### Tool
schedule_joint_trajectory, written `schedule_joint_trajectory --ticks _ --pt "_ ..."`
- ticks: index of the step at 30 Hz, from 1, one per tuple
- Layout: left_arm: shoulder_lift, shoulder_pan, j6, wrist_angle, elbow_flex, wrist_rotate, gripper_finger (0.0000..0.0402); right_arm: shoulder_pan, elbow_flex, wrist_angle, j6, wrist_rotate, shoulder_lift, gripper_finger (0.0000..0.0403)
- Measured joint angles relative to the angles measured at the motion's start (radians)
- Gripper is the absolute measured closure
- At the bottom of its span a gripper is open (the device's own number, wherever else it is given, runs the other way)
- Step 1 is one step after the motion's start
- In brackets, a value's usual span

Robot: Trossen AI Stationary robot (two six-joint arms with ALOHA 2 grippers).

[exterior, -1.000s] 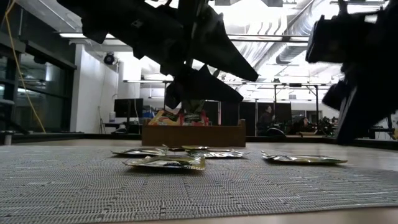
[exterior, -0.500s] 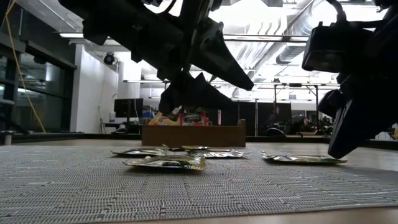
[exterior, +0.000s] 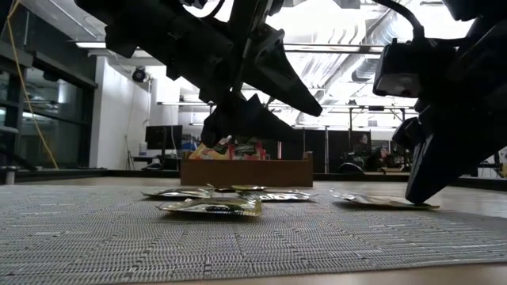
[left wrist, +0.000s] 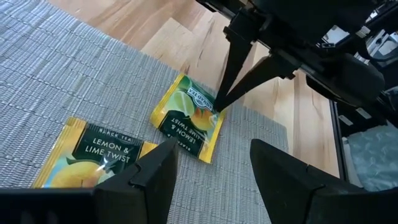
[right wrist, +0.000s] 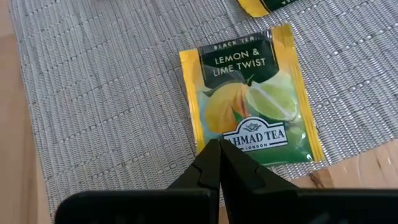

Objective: Pick & Place Tea
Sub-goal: Put the yellow tea bag into the right section of the wooden organizer

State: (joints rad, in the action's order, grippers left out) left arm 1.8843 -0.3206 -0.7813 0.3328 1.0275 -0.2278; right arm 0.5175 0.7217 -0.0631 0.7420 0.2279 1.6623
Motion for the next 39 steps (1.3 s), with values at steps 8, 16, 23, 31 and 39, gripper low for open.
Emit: schedule_joint_trajectory --ticks 8,16,23,31,39 --pt "0.000 0.000 -0.012 -0.002 0.000 -0.002 0.0202 -0.039 0.004 0.004 0.017 -0.055 0.034 0.0403" --pt "0.000 0.001 -0.122 -0.057 0.000 -0.003 0.0202 -0.052 0.004 0.048 0.037 -0.066 0.065 0.0403" --pt "0.059 0.056 -0.306 -0.089 0.002 0.048 0.0202 -0.059 0.002 0.052 0.040 -0.070 0.067 0.0403" --pt "0.139 0.172 -0.507 -0.077 0.078 0.308 0.0202 -0.059 0.001 0.061 0.043 -0.080 0.068 0.0403" --pt "0.147 0.189 -0.473 -0.217 0.168 0.354 0.0202 -0.059 0.001 0.064 0.043 -0.078 0.069 0.0403"
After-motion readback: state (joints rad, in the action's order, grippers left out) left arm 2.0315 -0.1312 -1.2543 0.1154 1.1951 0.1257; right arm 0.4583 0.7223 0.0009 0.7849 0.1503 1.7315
